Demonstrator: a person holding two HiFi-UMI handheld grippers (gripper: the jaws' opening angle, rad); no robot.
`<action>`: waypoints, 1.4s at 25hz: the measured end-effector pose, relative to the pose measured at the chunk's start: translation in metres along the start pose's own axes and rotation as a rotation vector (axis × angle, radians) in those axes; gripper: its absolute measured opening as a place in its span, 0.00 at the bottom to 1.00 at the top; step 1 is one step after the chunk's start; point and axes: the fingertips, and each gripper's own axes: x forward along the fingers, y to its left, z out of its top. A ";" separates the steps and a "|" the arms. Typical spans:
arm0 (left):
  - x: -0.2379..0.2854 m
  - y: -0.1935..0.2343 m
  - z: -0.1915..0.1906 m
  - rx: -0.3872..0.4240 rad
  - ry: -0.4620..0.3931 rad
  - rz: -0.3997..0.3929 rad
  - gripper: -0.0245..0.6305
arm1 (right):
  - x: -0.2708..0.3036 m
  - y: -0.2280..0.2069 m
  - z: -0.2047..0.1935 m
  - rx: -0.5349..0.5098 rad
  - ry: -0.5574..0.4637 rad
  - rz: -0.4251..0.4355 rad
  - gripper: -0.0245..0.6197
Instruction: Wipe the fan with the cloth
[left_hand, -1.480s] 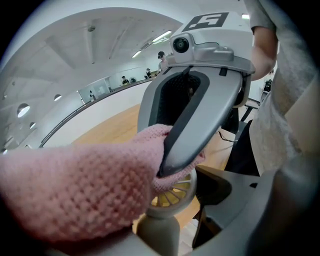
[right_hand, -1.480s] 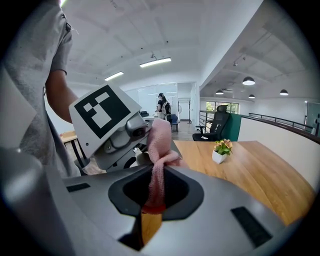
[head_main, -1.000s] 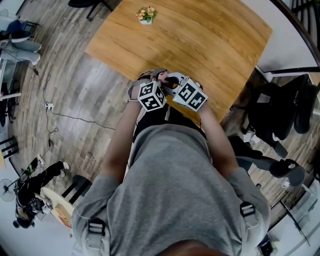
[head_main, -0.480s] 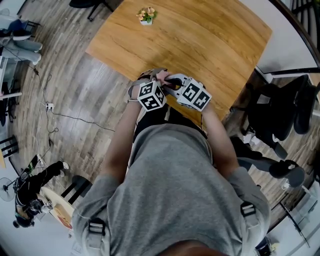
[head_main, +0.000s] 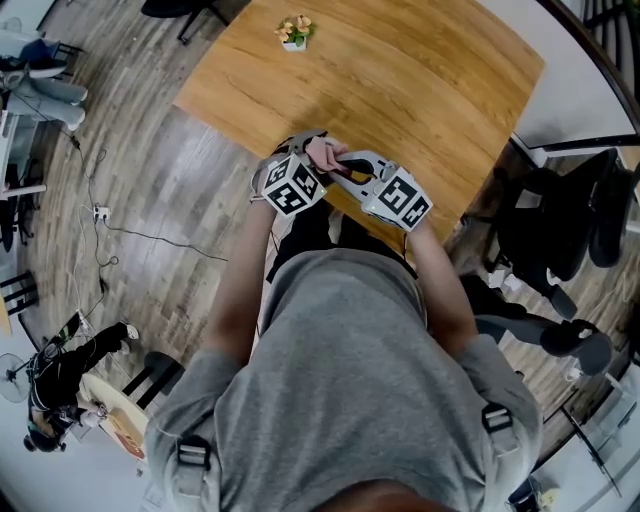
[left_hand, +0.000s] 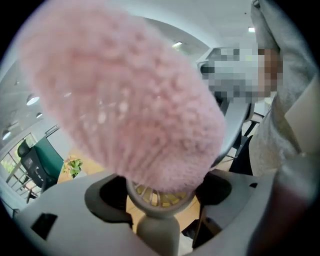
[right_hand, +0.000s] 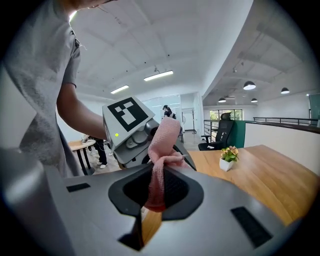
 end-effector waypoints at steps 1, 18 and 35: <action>-0.002 0.001 0.002 -0.021 -0.020 -0.005 0.63 | -0.002 -0.002 0.004 0.000 -0.023 -0.010 0.10; -0.006 -0.030 0.025 0.030 -0.119 -0.115 0.63 | -0.026 -0.041 0.014 0.107 -0.122 -0.101 0.10; -0.018 -0.038 0.023 0.019 -0.144 -0.103 0.63 | -0.026 -0.045 0.009 0.115 -0.088 -0.096 0.10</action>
